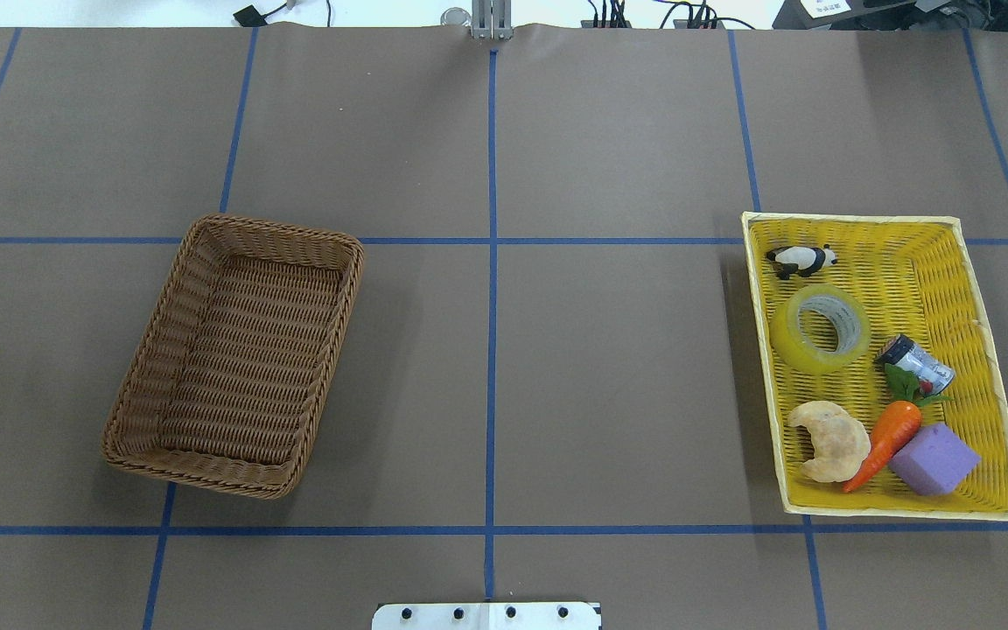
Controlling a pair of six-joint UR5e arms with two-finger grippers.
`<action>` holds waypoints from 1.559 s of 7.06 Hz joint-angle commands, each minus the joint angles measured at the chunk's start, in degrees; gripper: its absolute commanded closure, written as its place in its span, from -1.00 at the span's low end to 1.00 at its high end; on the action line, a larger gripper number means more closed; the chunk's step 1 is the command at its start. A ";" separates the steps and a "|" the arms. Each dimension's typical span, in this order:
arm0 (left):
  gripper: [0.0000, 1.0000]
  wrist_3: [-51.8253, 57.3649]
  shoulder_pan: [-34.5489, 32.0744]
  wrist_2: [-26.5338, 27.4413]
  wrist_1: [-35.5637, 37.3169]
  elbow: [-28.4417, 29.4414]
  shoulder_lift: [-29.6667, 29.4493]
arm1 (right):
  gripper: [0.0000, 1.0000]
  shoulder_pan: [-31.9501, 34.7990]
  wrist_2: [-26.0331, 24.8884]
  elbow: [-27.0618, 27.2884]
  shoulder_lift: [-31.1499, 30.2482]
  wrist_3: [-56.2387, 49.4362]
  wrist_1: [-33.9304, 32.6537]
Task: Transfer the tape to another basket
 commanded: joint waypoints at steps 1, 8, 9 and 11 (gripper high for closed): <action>-0.98 0.19 0.00 0.01 0.10 -0.39 0.05 | -1.00 0.00 0.14 0.09 -0.02 0.00 0.00; -0.98 -0.16 -0.17 0.63 -0.51 -4.86 -1.09 | -1.00 -0.79 0.32 0.96 9.72 -0.17 0.17; -0.98 -0.07 -0.17 0.63 -1.73 -4.96 -1.53 | -1.00 -0.79 0.49 0.44 9.74 0.08 3.31; -0.98 -0.16 -0.26 0.71 -11.26 -4.27 -1.18 | -1.00 -5.50 2.78 -0.27 9.74 4.27 11.48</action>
